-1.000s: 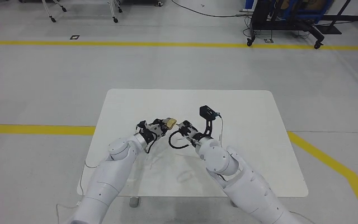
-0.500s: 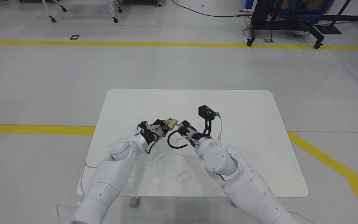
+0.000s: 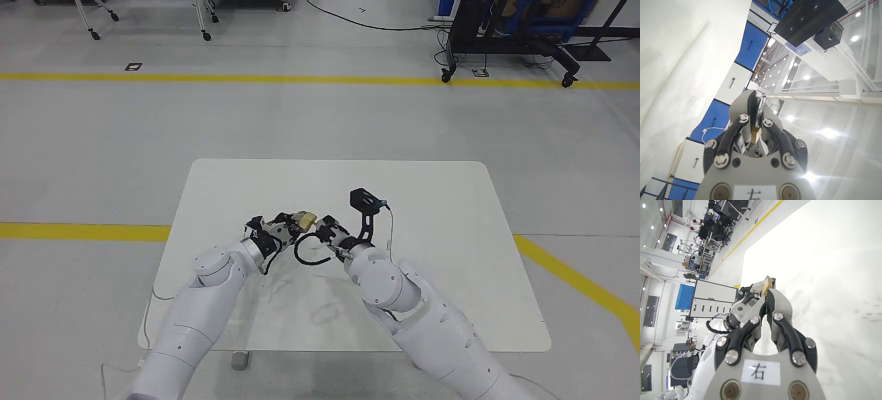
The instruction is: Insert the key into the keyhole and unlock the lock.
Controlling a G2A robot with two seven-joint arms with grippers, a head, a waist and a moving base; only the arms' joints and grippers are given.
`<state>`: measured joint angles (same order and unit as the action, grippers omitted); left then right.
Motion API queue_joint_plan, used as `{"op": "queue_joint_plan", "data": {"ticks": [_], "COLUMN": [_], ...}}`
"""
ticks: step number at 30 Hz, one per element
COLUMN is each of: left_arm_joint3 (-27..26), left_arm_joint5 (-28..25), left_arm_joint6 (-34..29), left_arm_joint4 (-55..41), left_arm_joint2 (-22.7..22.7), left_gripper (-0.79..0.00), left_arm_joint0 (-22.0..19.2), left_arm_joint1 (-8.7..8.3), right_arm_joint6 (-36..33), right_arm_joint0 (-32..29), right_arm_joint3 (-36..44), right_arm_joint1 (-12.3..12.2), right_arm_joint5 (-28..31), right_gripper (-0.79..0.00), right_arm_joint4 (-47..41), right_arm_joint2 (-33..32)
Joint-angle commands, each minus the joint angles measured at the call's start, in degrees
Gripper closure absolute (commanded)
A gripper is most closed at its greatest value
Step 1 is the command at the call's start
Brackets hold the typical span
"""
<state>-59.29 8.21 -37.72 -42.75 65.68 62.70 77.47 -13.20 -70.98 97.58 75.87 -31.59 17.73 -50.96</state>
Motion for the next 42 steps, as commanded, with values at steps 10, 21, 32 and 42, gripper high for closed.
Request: {"op": "queue_joint_plan", "data": {"ticks": [10,21,32,42], "left_arm_joint3": [0.14,-0.34,-1.03,-2.55], "left_arm_joint5": [-0.04,-0.15,-1.86,-6.13], "left_arm_joint6": [-0.19,-0.83,-1.12,-2.20], "left_arm_joint4": [-0.65,-1.36,1.32,6.53], "left_arm_joint2": [0.14,0.63,0.52,1.62], "left_gripper": [0.000,0.000,0.000,0.000], "left_arm_joint0": [0.03,0.37,0.54,1.11], "left_arm_joint1": [0.09,0.04,-0.18,-0.99], "right_arm_joint6": [-0.32,-0.23,-3.38,-13.43], "right_arm_joint0": [-0.51,-1.34,-1.02,-2.28], "right_arm_joint3": [-0.02,0.10,-0.91,0.68], "right_arm_joint1": [0.52,1.17,1.35,0.12], "right_arm_joint5": [0.26,2.28,3.12,5.20], "right_gripper": [0.000,0.000,0.000,0.000], "right_arm_joint4": [0.48,-2.56,-6.29,-9.45], "right_arm_joint2": [-0.04,-1.07,-3.74,-8.84]}}
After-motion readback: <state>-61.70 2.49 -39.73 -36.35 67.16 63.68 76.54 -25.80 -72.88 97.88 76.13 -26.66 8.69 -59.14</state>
